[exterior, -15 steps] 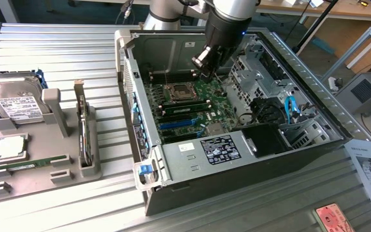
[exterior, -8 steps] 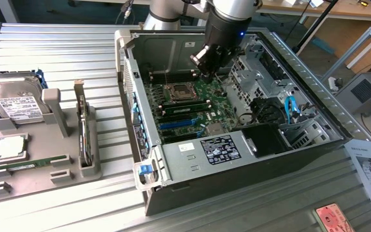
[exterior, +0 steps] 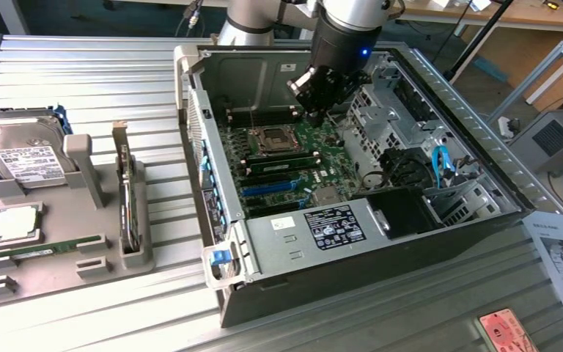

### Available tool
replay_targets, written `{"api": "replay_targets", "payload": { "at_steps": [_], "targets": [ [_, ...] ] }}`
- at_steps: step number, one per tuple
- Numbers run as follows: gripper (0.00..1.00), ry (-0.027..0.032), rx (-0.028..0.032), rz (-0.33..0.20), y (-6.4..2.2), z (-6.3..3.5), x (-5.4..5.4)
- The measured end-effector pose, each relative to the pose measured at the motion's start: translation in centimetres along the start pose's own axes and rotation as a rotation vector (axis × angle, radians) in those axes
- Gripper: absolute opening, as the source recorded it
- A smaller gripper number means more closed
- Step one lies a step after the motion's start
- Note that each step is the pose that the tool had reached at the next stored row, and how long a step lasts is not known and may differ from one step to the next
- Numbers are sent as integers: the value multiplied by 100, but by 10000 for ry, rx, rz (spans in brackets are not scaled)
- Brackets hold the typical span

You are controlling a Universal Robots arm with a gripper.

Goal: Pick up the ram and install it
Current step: 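Press down the ram until it locks into place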

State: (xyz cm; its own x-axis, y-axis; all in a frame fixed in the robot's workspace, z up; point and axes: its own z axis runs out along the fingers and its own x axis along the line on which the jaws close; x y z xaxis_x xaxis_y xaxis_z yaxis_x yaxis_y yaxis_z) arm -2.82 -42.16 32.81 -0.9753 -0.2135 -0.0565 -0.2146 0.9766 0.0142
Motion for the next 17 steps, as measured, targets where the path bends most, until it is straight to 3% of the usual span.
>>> {"api": "replay_targets", "payload": {
  "at_steps": [4,10,17],
  "targets": [
    [11,11,7,2,-1,0,-4],
    [11,232,-40,6,-20,4,-90],
    [11,237,-39,96,-20,5,-93]
  ]
}}
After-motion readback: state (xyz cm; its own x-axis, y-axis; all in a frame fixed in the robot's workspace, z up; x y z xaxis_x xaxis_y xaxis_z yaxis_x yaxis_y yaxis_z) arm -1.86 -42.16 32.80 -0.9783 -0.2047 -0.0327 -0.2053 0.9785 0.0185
